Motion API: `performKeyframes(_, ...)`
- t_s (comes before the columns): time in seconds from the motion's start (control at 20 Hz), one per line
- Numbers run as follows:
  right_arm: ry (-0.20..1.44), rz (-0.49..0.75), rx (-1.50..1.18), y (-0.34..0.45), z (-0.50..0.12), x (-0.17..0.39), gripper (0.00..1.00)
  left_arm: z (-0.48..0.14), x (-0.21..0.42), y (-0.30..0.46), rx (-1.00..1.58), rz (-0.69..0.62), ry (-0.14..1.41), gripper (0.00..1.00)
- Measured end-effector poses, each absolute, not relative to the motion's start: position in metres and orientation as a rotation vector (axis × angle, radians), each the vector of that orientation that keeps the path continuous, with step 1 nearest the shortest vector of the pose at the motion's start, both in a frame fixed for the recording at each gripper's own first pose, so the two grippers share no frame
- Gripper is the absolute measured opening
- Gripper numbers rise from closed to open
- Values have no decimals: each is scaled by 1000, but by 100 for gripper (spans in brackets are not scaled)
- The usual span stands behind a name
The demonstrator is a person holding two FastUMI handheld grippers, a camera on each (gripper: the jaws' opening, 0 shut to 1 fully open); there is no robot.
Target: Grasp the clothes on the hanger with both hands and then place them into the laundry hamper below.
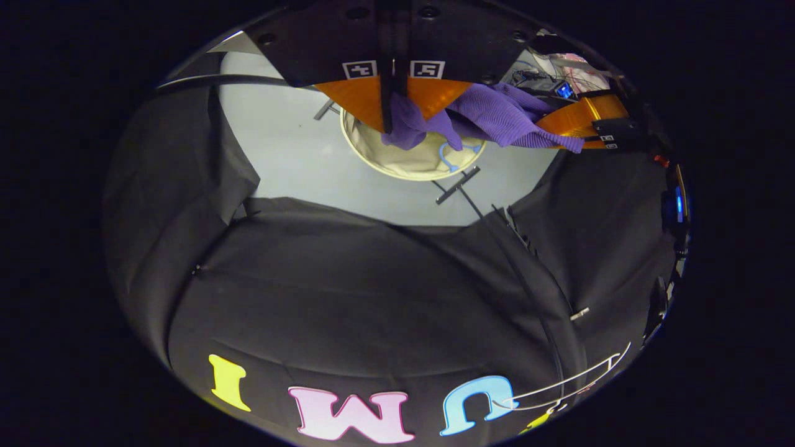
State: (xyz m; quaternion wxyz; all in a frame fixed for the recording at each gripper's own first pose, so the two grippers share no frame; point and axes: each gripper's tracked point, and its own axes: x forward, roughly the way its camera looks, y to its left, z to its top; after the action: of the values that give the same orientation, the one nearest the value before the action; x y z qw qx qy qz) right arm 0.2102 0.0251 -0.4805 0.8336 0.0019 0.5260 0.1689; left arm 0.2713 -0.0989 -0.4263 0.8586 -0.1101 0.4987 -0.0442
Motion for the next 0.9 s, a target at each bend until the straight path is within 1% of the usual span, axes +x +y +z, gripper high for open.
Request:
performKeyframes(0.05, 1131, 355, 6, 23, -484, 207, 5, -431, 269, -97, -226, -85, 1065, 5)
performKeyframes(0.25, 1181, 337, 18, 16, -498, 201, 5, -442, 263, -97, -204, -70, 1113, 5)
performKeyframes(0.4, 1176, 339, 46, 18, -496, 201, 9, -445, 262, -96, -186, -71, 1125, 6)
performKeyframes(0.45, 1172, 347, 45, 20, -493, 202, 28, -445, 265, -91, -162, -60, 1115, 8)
performKeyframes(0.5, 1161, 350, 25, 21, -494, 203, 45, -446, 267, -92, -143, -66, 1104, 24)
performKeyframes(0.55, 1152, 352, 3, 20, -493, 205, 62, -444, 273, -92, -130, -72, 1093, 49)
performKeyframes(0.6, 1141, 355, -7, 20, -491, 205, 80, -467, 282, -96, -119, -79, 1083, 74)
performKeyframes(0.65, 1137, 355, -5, 23, -489, 206, 97, -445, 277, -98, -137, -82, 1075, 99)
performKeyframes(0.7, 1136, 355, 1, 25, -490, 206, 97, -442, 277, -101, -150, -85, 1071, 95)
performKeyframes(0.9, 1125, 341, 7, 24, -486, 204, 97, -430, 276, -98, -155, -90, 1062, 96)
